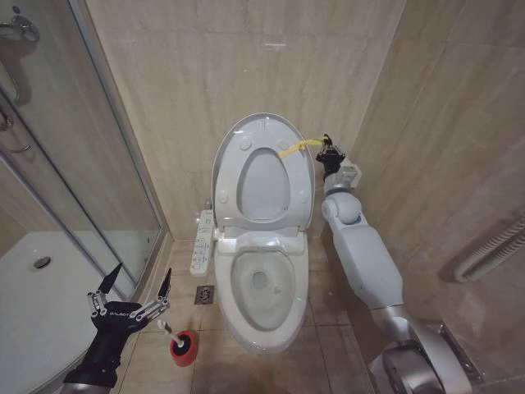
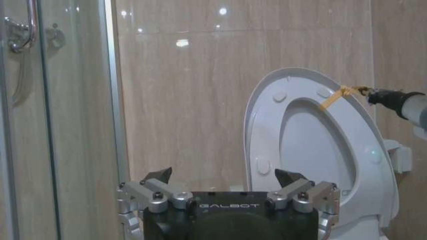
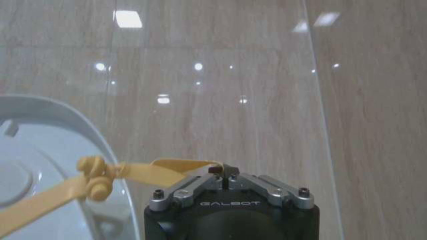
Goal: Open the toilet lid, clean the toilet bowl with a toilet brush, close the toilet lid, and flush.
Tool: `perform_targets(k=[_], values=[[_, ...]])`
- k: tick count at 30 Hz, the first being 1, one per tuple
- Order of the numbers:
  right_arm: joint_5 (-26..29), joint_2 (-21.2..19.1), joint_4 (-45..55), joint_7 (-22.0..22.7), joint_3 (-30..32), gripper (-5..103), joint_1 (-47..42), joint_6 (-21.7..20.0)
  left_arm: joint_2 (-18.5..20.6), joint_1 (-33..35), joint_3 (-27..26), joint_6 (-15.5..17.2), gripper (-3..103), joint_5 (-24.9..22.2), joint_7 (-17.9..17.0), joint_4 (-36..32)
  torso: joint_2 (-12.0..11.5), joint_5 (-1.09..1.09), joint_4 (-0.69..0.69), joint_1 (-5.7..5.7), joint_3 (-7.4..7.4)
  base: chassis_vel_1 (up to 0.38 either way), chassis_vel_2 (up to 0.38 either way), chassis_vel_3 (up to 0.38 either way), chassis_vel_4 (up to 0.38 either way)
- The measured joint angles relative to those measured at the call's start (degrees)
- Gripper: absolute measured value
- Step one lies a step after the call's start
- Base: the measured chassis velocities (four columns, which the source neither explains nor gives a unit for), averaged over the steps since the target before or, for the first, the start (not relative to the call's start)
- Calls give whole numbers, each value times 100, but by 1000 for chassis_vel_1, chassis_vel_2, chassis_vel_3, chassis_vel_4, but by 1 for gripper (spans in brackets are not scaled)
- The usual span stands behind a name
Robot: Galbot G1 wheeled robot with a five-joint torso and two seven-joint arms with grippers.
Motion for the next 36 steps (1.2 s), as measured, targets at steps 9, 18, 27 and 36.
perform_targets(k=[9, 18, 27, 36], values=[[413, -38, 699, -75, 41, 3, -529, -408, 0, 0, 0, 0, 100, 0, 0, 0, 0, 0, -1, 0, 0, 0, 0, 0, 0], [861, -385, 1838, -238, 219, 29, -1410, -843, 0, 0, 0, 0, 100, 0, 0, 0, 0, 1, -1, 0, 0, 0, 0, 0, 0], [1369, -827, 3265, -191, 424, 56, -2412, -1235, 0, 0, 0, 0, 100, 0, 0, -1, 0, 0, -2, 0, 0, 0, 0, 0, 0], [1487, -978, 4281, 61, 701, 100, -3514, -1460, 0, 0, 0, 0, 100, 0, 0, 0, 0, 0, 0, 0, 0, 0, 0, 0, 0]])
